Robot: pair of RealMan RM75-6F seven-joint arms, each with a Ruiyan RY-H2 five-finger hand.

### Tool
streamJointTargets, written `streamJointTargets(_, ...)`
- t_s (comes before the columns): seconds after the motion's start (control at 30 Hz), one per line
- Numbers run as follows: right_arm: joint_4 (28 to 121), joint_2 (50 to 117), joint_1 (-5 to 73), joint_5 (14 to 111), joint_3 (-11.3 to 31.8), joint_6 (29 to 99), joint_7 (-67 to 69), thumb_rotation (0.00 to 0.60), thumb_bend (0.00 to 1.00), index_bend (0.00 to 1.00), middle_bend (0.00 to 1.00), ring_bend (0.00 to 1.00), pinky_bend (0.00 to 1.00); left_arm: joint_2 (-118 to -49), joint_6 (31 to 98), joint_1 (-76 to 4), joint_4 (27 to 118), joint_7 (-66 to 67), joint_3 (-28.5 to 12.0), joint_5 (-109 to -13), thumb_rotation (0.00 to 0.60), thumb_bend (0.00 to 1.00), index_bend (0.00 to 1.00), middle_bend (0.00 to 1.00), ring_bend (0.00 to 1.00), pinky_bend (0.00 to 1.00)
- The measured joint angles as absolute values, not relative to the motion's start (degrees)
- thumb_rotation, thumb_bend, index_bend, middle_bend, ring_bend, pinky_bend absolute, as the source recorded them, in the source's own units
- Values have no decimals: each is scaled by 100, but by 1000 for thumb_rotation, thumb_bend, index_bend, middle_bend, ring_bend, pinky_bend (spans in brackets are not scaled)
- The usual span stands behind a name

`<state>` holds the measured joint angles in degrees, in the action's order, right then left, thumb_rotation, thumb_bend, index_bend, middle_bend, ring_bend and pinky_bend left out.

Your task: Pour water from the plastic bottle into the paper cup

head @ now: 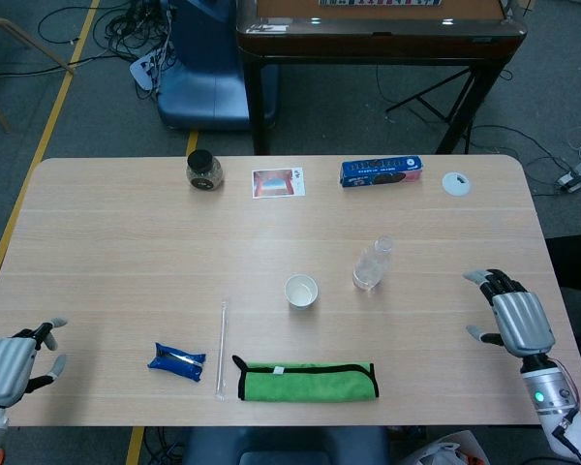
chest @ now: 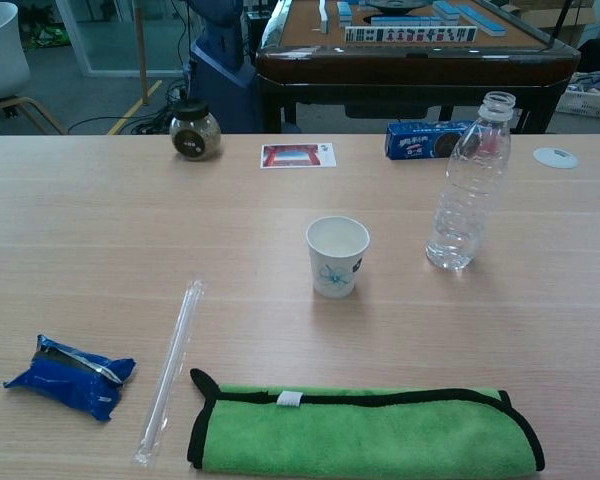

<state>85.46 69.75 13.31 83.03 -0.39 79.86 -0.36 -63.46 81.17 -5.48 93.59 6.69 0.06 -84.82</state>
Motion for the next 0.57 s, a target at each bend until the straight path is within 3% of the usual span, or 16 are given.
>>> streamJointTargets(0.33,8950,6768,959,8607,-171,8456,-497,600,0,221,237,156,349,-6349,8166,-559,9390,653,25,-8621,600,329,283,511,480,738)
streamJointTargets(0.57,9046,6684,883,8674,-152,8385,-483,600,0,221,237,156,349,-6410,8225,-569,9323,621,47,-8752,600,329,290,511,480,738)
